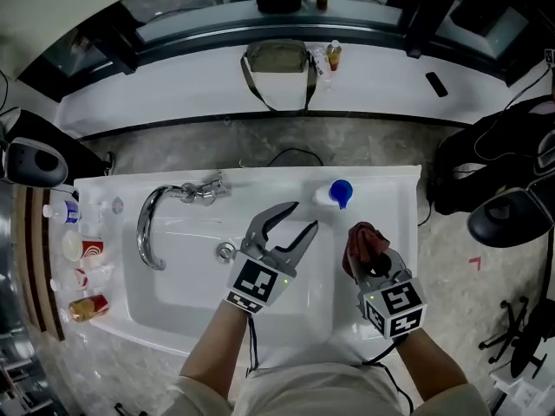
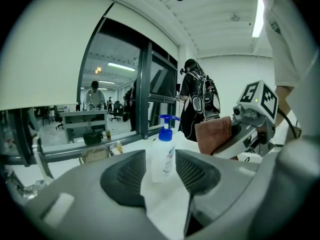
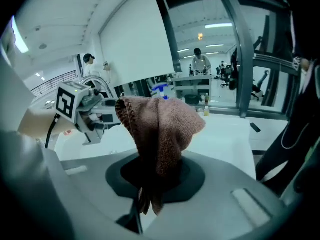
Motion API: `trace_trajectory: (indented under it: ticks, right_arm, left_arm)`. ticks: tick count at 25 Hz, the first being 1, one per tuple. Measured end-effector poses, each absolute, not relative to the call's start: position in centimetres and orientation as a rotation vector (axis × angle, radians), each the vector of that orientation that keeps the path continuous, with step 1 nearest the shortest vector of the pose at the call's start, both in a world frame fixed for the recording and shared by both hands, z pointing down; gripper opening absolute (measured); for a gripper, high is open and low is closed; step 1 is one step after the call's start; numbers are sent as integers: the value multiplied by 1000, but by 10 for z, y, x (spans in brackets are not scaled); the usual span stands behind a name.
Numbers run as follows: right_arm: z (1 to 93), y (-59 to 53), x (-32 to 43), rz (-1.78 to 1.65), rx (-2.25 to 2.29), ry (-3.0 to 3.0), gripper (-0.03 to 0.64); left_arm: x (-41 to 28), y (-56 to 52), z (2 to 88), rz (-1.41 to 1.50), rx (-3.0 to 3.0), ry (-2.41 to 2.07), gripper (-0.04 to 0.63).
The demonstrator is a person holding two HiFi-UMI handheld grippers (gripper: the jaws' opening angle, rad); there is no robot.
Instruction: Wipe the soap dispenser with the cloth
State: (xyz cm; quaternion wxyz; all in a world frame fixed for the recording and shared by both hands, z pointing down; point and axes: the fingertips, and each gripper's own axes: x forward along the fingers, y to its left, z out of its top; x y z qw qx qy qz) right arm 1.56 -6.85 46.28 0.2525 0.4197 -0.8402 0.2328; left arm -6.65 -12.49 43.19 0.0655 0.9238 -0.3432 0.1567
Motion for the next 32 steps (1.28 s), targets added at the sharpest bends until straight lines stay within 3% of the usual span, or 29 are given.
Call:
trace_trajectory:
  ticks: [13, 21, 32]
  right_arm:
    - [498, -99, -39, 510, 744, -2368, 78]
    - [495, -122, -63, 622, 790, -2406, 78]
    - [533, -139, -5, 1041, 1019, -2268, 78]
  left_arm:
    - [-54, -183, 418, 338, 2809, -892, 163]
    - [-47, -207, 423, 382, 2784, -932, 161]
    - [-36, -199, 423, 447, 2838, -837, 54]
